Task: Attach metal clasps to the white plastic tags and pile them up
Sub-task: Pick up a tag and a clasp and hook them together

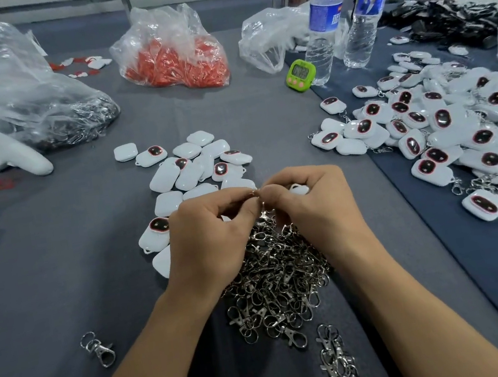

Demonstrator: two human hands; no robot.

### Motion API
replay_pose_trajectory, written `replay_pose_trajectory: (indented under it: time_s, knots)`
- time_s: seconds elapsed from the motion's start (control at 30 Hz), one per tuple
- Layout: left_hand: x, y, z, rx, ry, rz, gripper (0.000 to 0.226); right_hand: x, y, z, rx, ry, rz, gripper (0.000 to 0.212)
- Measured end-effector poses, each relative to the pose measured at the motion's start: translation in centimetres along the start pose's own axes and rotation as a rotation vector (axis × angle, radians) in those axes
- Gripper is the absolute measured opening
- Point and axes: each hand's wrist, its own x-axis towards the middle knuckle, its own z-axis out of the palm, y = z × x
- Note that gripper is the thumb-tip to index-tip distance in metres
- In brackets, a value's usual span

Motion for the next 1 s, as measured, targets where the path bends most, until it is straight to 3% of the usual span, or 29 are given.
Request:
replay_pose_trajectory:
  time_s: [0.13,0.4,0.57,0.67,0.87,1.0]
  knots:
    - [-0.1,0.13,0.03,0.052,0.024,0.021,0.025,0.1,-0.01,0.11,0.007,0.008,0.008,0.011]
    - [0.19,0.52,-0.22,0.034,0.098,-0.028,0.014,-0.09,0.04,0.36,-0.092,0.028,-0.033,0.011]
    - [0.49,0.56,-0.39,-0.188,0.023,-0.138,0.025,-0.11,-0.07,0.44,0.049,-0.05,0.046,0.007]
    - [0.36,0.69,-0.44,-0.236,-0.017,-0.179,0.024,-0.11,-0.05,0.33,0.014,-0.009,0.055,0.008]
    - [-0.14,0.81,-0.3,0.129,0.072,0.018,0.017,-0.42,-0.11,0.43,-0.235,0.111,-0.056,0.005]
    - [-0.26,0.5,-0.36,0.208,0.101,0.185,0.021,-0.64,-0.1,0.51,-0.366,0.114,-0.118,0.011]
